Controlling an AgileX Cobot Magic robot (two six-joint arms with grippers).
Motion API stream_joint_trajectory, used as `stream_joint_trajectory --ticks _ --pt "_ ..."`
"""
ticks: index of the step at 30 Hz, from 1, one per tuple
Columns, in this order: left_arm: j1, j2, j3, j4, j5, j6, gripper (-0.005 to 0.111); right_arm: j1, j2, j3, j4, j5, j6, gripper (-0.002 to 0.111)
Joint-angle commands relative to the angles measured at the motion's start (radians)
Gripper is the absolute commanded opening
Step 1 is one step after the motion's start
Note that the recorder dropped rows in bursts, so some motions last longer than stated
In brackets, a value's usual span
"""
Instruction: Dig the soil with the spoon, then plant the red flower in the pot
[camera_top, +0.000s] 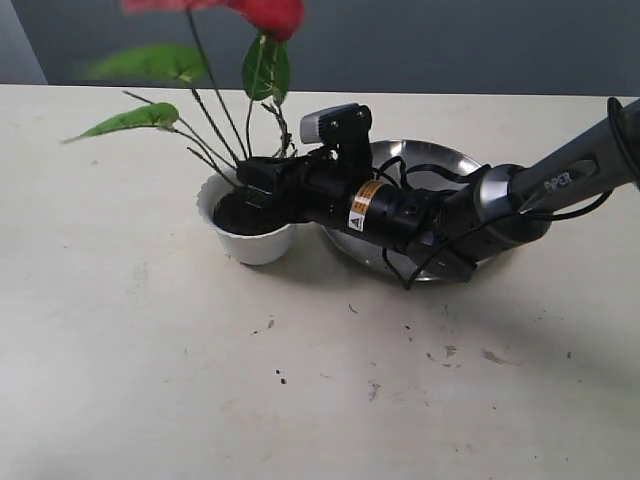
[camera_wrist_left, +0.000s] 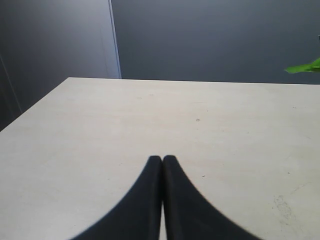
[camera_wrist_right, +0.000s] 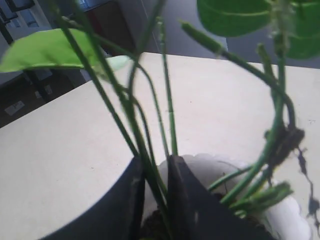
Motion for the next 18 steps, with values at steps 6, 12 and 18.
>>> stream_joint_trajectory --ticks 6,12,18 --pt "0.001 -0.002 0.004 0.000 0.001 -0.002 0.000 0.001 0.033 0.026 -0.059 0.165 0.009 0.026" --pt "0.001 -0.002 0.004 0.000 0.001 -0.002 0.000 0.001 0.030 0.026 -0.059 0.165 0.009 0.026" --pt "0.001 -0.002 0.004 0.000 0.001 -0.002 0.000 0.001 0.000 0.026 -0.061 0.182 0.009 0.043"
